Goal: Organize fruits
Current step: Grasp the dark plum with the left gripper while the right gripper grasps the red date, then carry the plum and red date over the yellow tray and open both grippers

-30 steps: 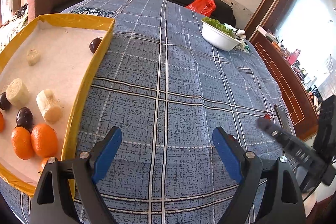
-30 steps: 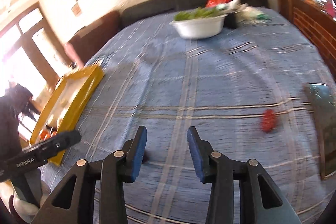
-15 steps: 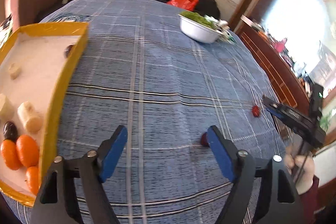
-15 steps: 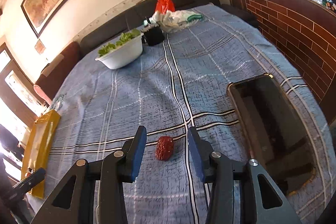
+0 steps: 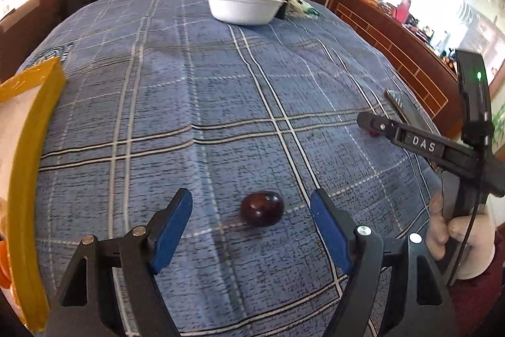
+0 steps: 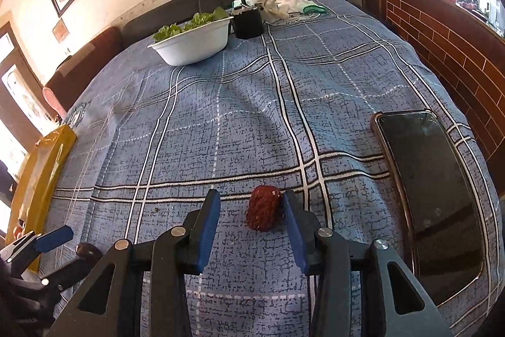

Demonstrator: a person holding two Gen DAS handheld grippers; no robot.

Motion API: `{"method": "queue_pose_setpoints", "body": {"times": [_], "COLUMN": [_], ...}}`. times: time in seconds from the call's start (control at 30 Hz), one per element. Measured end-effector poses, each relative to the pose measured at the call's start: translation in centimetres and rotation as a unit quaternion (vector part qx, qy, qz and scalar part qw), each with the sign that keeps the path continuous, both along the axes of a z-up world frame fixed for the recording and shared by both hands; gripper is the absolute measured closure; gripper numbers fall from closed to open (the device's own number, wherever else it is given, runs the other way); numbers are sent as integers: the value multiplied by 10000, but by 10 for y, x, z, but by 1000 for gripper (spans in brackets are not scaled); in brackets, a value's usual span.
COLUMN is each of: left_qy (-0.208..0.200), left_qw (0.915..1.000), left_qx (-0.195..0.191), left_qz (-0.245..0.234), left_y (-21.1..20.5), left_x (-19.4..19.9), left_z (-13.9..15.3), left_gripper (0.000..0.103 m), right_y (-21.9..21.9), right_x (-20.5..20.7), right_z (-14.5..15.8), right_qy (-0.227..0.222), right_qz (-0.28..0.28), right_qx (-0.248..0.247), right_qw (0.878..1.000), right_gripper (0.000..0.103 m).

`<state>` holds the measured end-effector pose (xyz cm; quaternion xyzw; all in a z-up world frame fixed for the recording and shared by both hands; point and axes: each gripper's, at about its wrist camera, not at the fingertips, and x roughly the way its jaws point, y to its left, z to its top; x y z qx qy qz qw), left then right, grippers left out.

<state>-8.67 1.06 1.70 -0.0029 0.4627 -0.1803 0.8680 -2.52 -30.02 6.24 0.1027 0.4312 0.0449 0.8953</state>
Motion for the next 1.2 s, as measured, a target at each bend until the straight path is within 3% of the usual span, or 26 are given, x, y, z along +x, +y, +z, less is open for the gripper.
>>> {"method": "queue_pose_setpoints", "body": {"times": [0.03, 0.1, 0.13, 0.17, 0.2, 0.33, 0.6, 0.83, 1.0, 1.2], "left_qy": [15, 77, 24, 35, 50, 16, -224, -545, -754, -852], "left_qw": [10000, 9999, 9999, 9998, 9998, 9998, 9992, 9927, 9800, 9553], "left_qx": [-3, 75, 163, 160, 170, 191, -217, -611, -684, -614], "left_qz": [-38, -70, -49, -91, -102, -75, 238, 890, 1708, 2764], "left_y": [-2, -7, -8, -9, -10, -10, 21, 95, 174, 268], "left_x": [0, 1, 1, 2, 2, 2, -12, -37, -59, -80], "left_z": [-2, -7, -6, -6, -7, -5, 23, 54, 69, 69], "left_gripper": [32, 52, 58, 73, 75, 75, 75, 75, 75, 75], "right_y": [0, 1, 0, 0, -1, -2, 8, 42, 92, 170], "right_x": [0, 0, -1, -1, -1, -3, -21, -40, -51, -56], "right_z": [0, 0, 0, 0, -1, 0, 19, 50, 70, 83], "right_qy": [6, 22, 35, 42, 51, 92, -90, -363, -519, -572], "right_qz": [-2, -24, -26, -34, -45, -17, 153, 571, 1059, 1796], "right_qx": [-25, -85, -93, -97, -92, 12, 122, 236, 205, 271], "right_qw": [10000, 10000, 9999, 9999, 9999, 10000, 9998, 9974, 9928, 9817], "right_gripper": [62, 69, 72, 74, 79, 82, 82, 81, 81, 81]}}
